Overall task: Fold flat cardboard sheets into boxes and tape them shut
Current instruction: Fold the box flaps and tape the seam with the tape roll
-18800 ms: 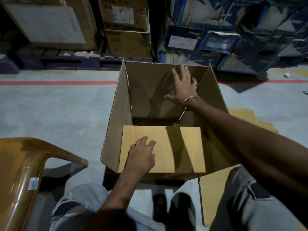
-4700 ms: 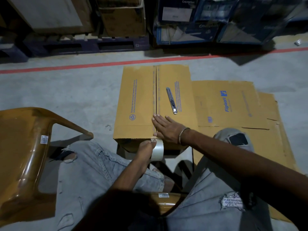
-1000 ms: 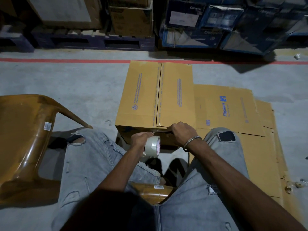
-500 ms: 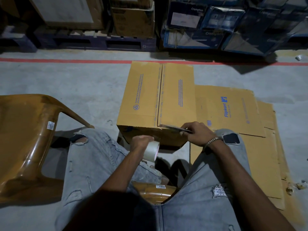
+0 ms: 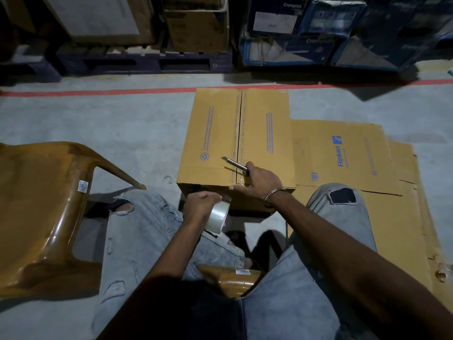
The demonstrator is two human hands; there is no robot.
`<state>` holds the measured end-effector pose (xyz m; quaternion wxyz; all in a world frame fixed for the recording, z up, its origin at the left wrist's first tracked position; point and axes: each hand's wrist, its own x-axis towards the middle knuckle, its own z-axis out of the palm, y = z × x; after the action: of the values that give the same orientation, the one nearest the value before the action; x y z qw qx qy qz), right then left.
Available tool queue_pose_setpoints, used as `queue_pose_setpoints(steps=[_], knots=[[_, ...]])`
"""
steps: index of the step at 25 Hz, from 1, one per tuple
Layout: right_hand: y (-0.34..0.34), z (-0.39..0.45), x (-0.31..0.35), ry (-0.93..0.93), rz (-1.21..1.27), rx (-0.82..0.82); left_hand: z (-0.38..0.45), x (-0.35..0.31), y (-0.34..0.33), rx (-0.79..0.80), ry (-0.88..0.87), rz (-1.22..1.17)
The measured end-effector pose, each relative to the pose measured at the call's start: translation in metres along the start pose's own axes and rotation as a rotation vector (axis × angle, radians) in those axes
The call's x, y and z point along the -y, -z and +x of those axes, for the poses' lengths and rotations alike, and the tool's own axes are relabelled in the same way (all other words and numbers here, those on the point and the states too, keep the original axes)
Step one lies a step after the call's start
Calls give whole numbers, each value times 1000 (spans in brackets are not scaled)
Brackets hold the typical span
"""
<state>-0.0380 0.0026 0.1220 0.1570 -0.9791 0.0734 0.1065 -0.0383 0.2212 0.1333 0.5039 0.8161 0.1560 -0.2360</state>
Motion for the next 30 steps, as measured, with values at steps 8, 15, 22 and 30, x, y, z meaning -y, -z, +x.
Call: queue_pose_setpoints(steps=[8,15,22,30], knots=[[-17,14,-9,48,-154,-58,0,-3,-4,44,12,-42],[15,0,2,-91,240,126,-18,-17,5,127,33,-129],[68,-37,22,-218,953,203,-46,-48,2,175,-45,-108],[86,-41,33,-300,940,158,-62,-74,0,105,-212,-2]])
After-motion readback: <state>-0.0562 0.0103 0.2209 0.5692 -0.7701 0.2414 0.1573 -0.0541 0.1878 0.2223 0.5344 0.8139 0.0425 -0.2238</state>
